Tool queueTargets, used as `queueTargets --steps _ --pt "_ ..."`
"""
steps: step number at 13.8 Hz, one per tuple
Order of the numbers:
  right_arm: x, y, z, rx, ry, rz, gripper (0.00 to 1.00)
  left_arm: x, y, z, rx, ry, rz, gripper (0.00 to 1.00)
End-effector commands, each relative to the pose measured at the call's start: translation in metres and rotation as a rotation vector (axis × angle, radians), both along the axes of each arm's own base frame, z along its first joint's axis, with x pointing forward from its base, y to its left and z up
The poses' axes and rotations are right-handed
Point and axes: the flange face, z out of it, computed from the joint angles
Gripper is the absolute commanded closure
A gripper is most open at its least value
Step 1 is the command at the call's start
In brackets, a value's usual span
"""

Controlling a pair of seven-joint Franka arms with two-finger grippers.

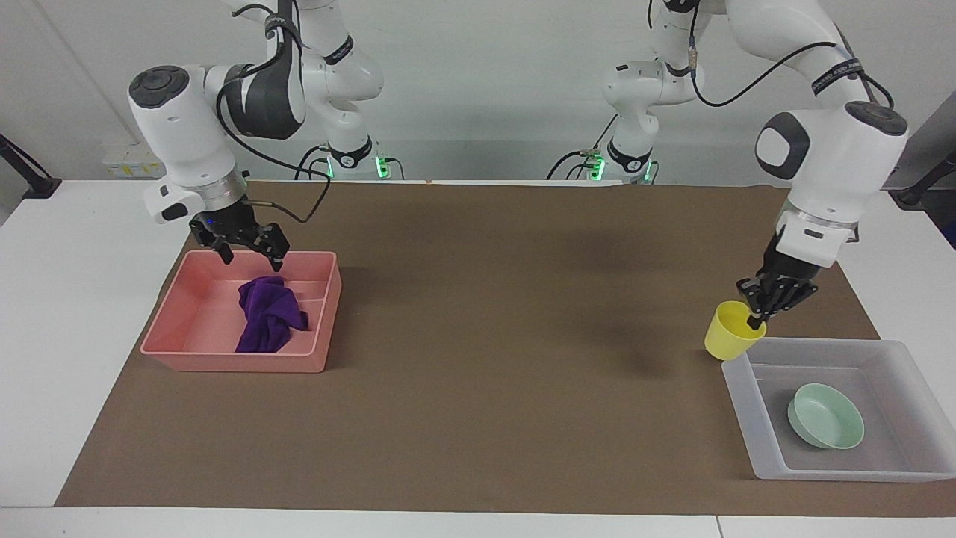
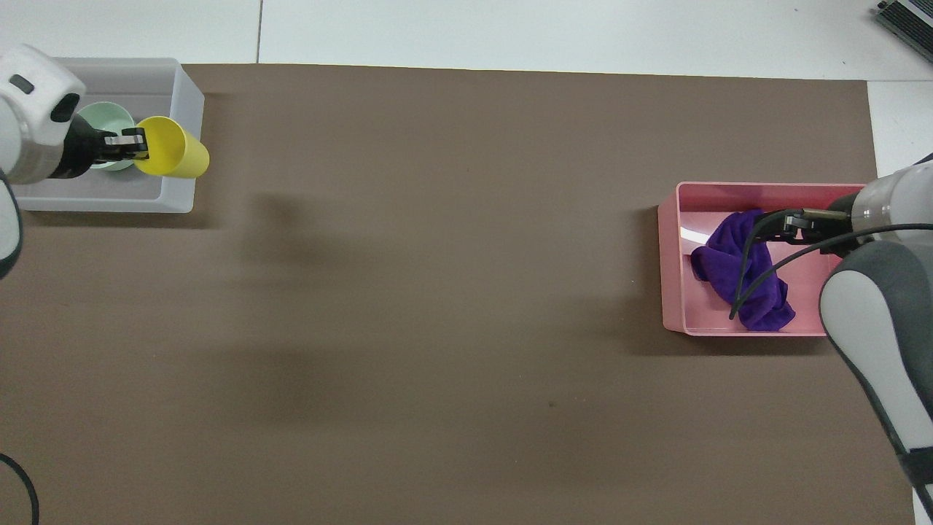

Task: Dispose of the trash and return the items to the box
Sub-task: 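Carry the yellow cup into the clear bin while the right gripper withdraws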

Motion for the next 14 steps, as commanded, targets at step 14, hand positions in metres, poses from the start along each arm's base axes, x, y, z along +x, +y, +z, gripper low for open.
queueTargets --steps 14 --pt "-0.03 -0.009 0.128 -0.004 0.069 0.062 0.0 0.061 0.173 -0.077 -0.019 0.028 0.203 1.0"
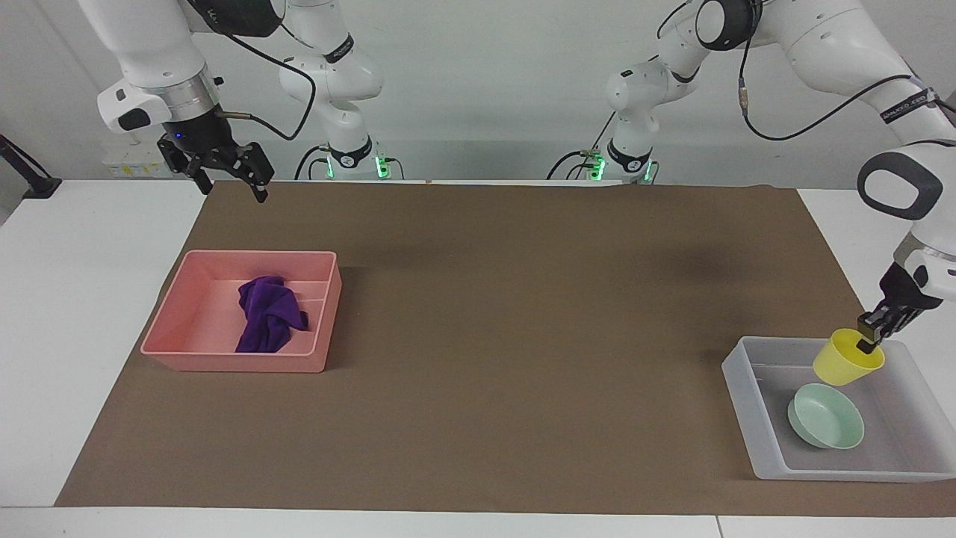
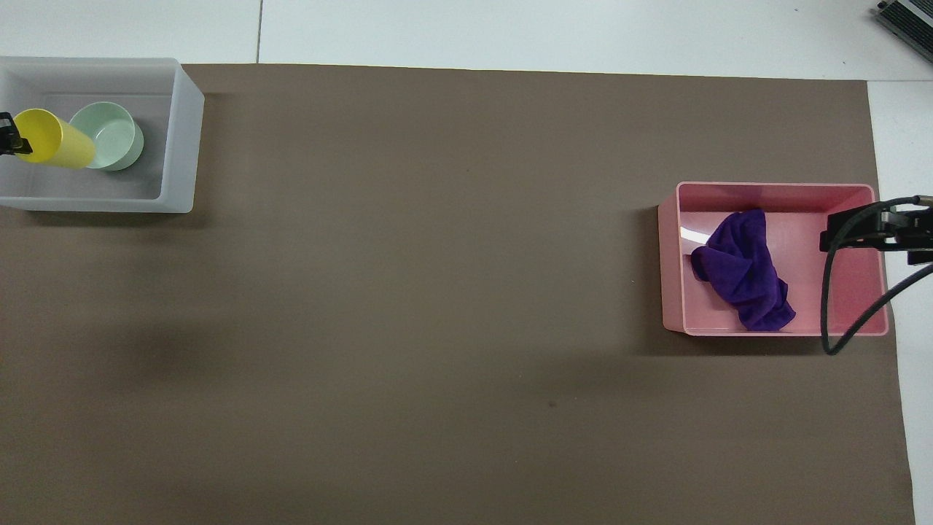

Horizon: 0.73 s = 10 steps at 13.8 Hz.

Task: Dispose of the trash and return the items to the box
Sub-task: 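Carry the yellow cup into the clear bin while the right gripper withdraws, then lower the yellow cup into the green bowl with the left gripper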

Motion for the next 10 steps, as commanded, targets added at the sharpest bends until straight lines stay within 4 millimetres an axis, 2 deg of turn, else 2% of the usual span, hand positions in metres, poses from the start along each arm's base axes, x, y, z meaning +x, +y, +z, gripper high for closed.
queueTargets --steps 1,3,8,10 --pt "-0.006 -0.004 -0.001 -0.003 0.017 0.034 0.0 0.026 0.003 -0.018 -0.002 -0.015 -0.019 1.0" --pt "-0.007 -0.004 -0.003 -0.003 0.019 0.037 0.0 0.029 -0.001 -0.029 -0.002 -0.007 -0.027 1.0" --pt "-0.008 -0.013 -0.002 -0.005 0.021 0.098 0.0 0.03 0.001 -0.033 0.012 -0.039 -0.021 1.0" --pt "-0.01 -0.012 -0.005 -0.005 0.027 0.092 0.0 0.026 -0.006 -0.056 0.012 -0.048 -0.02 1.0"
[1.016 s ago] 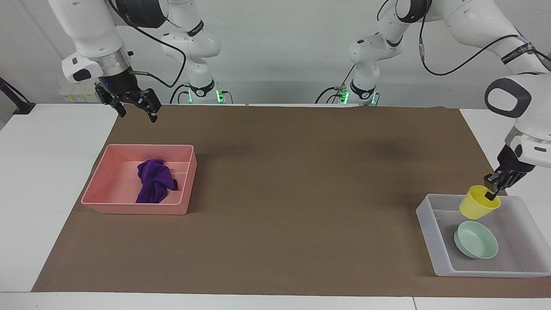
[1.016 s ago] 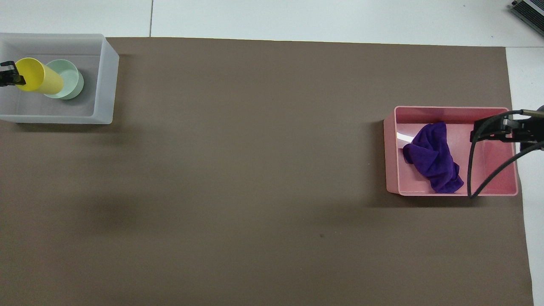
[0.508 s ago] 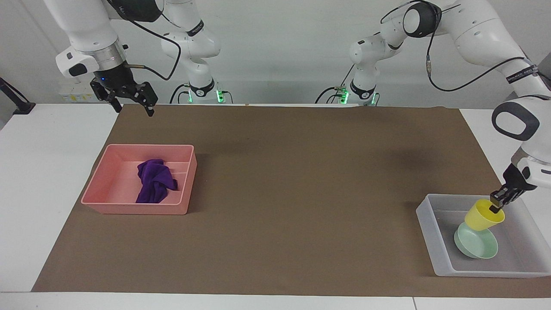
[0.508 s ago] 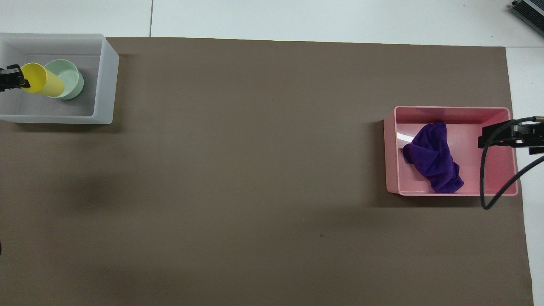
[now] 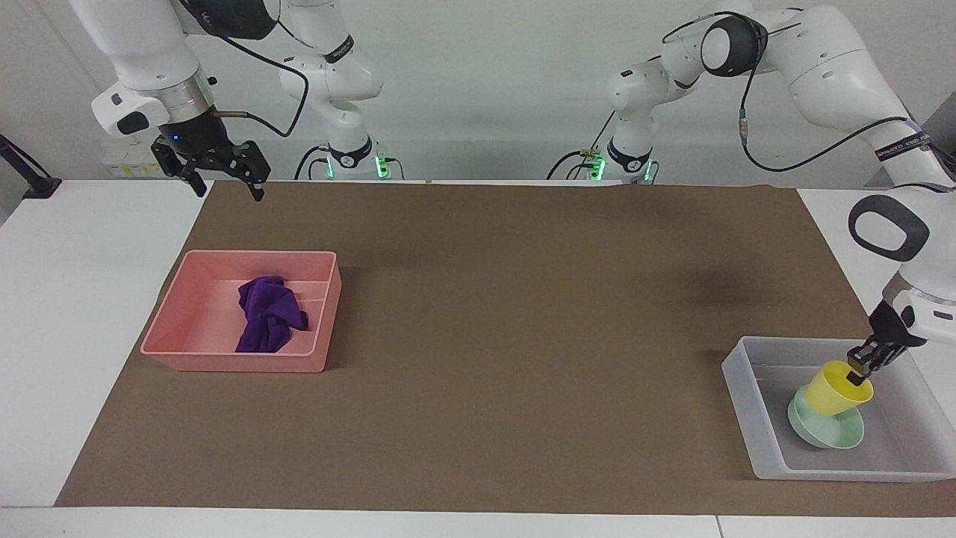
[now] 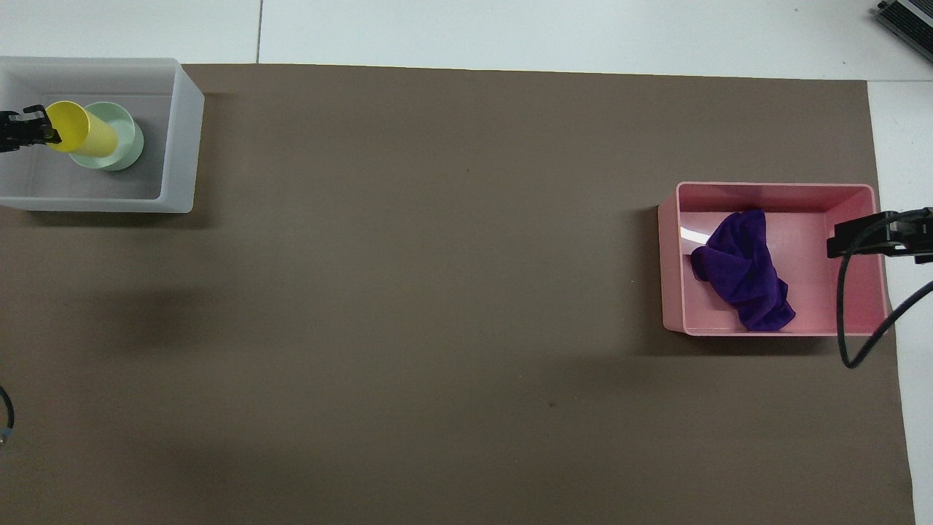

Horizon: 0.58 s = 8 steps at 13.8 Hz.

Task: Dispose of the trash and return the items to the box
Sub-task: 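Lower the yellow cup into the green bowl with the left gripper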

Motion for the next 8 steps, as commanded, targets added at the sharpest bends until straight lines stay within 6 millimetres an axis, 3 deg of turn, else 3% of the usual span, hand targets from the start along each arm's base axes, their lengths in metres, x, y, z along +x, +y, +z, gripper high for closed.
queueTargets --steps 1,6,7,8 --pt "-0.011 0.0 -0.003 -0.005 0.018 0.022 0.0 -0.002 -0.003 -0.022 0.019 -0.015 -0.01 1.0" --pt "-0.01 0.007 -0.003 -0.003 0.011 -0.008 0.0 -0.015 0.008 -0.038 0.023 -0.003 0.01 1.0" --pt "-0.01 0.006 -0.003 -0.003 0.011 -0.008 0.0 -0.016 0.01 -0.039 0.02 0.008 0.012 0.92" --pt "-0.01 0.006 -0.004 -0.003 0.012 -0.008 0.0 -0.016 0.011 -0.036 0.019 0.011 0.013 0.62"
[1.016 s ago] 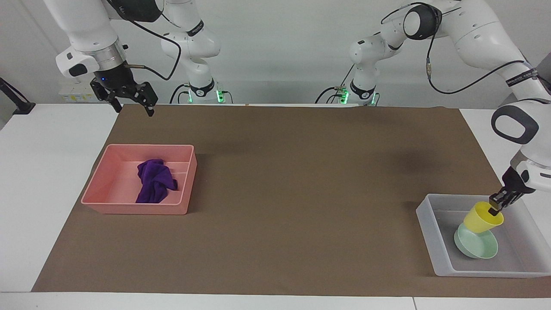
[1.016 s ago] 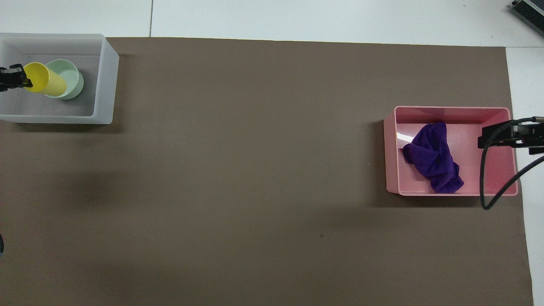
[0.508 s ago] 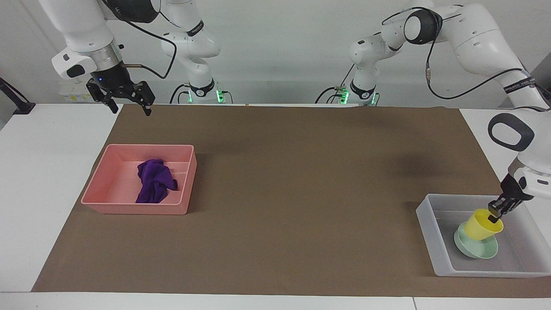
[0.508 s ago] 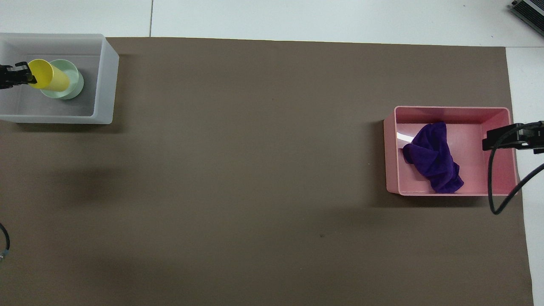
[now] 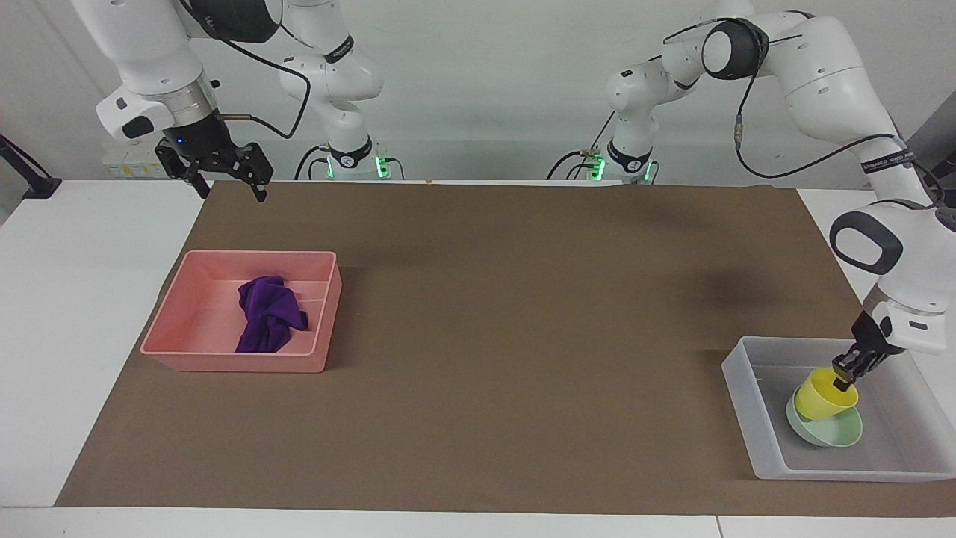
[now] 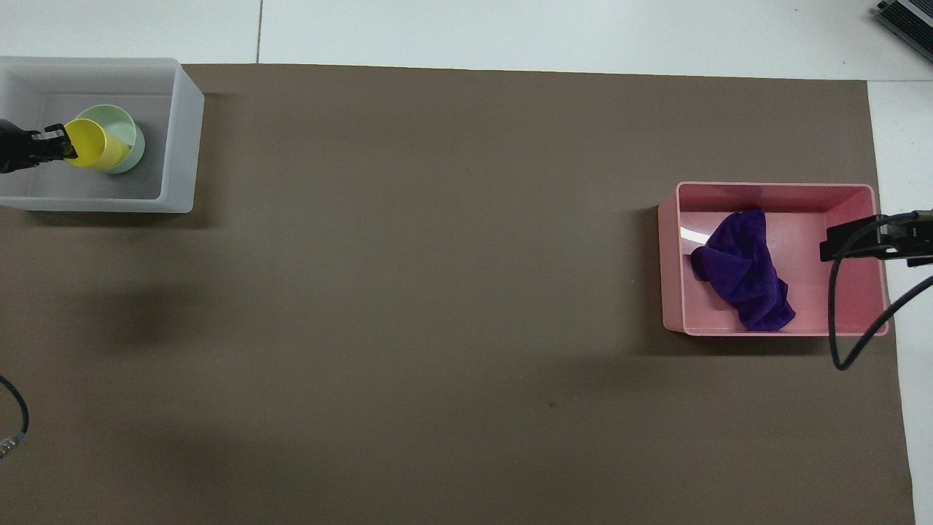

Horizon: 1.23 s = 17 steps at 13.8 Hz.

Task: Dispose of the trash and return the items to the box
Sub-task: 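Lower the yellow cup into the green bowl with the left gripper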

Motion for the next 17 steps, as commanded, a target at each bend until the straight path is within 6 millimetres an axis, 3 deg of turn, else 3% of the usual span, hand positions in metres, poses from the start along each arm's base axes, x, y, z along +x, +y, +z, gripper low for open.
queueTargets --steps 1,2,3,7,10,13,14,17 --pt "-0.009 0.001 0.0 -0.003 0.005 -0.009 0.0 -0.006 0.004 0.008 0.017 -0.002 -0.009 0.28" --pt "-0.009 0.001 0.0 -0.003 0.003 -0.005 0.0 -0.005 0.002 0.012 0.02 -0.007 -0.013 0.07" --pt "-0.009 0.002 0.0 -0.003 0.003 -0.003 0.0 -0.004 -0.004 0.024 0.027 -0.024 -0.021 0.0" --pt "-0.009 0.003 0.001 0.006 0.002 0.003 0.0 -0.018 -0.023 0.086 0.046 -0.018 -0.08 0.0" --pt "-0.01 0.004 0.001 0.005 0.006 0.009 0.0 -0.035 -0.07 0.138 0.074 0.015 -0.25 0.0" --pt "-0.01 0.006 0.0 0.004 0.012 0.004 0.0 -0.059 -0.149 0.187 0.083 0.035 -0.372 0.0" --pt "-0.01 0.004 0.0 0.005 0.012 0.009 0.0 -0.07 -0.174 0.199 0.083 0.055 -0.413 0.0" --pt "-0.01 0.006 0.001 0.004 0.011 0.006 0.0 -0.096 -0.222 0.224 0.112 0.119 -0.505 0.0"
